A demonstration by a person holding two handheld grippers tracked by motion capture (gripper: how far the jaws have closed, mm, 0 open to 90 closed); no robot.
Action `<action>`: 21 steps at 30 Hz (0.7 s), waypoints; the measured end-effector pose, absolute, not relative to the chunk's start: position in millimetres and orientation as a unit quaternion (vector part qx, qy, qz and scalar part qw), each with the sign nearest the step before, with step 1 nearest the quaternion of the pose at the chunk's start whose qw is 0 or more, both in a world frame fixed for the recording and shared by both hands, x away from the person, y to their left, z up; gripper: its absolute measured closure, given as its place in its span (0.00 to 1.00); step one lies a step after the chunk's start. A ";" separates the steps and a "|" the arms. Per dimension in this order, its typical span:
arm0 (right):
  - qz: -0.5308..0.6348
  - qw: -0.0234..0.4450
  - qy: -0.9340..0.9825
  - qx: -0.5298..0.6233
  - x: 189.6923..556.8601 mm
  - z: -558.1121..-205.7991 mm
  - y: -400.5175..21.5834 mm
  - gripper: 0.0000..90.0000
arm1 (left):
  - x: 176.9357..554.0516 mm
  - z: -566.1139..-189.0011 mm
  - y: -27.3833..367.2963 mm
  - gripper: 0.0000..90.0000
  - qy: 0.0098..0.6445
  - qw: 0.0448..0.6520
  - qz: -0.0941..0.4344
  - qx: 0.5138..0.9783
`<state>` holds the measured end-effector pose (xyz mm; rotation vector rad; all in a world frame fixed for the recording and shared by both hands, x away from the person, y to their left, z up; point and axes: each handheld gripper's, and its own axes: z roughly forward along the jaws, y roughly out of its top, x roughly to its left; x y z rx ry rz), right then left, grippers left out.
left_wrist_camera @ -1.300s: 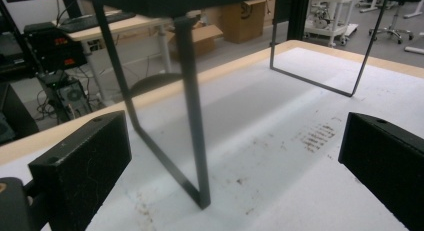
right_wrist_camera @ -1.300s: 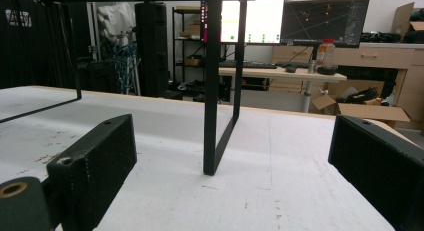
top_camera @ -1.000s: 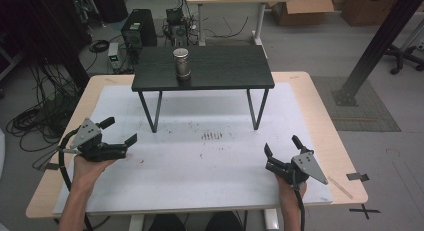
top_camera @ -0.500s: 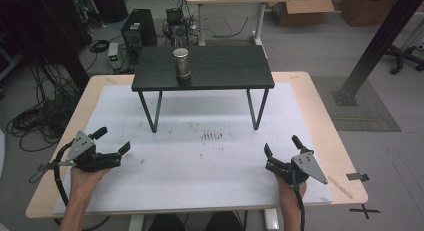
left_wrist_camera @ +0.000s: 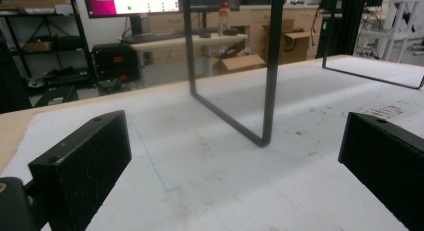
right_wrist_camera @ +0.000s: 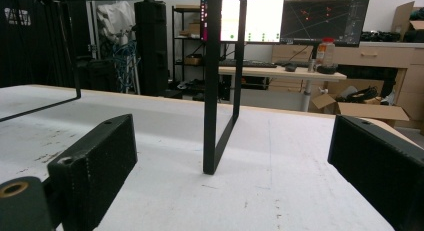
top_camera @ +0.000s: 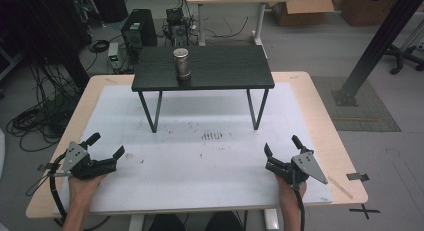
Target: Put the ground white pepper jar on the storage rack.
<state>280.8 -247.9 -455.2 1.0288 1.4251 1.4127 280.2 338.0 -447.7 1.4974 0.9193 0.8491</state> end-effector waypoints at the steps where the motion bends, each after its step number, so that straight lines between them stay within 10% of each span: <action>1: 0.566 0.429 0.571 0.412 280.8 -455.2 -247.9 0.06 | 280.2 -447.7 338.0 0.01 0.390 0.561 0.360 0.635; 21: 0.567 0.429 0.570 0.412 280.5 -455.3 -248.3 0.06 | 271.2 -454.0 343.2 0.01 0.381 0.588 0.381 0.604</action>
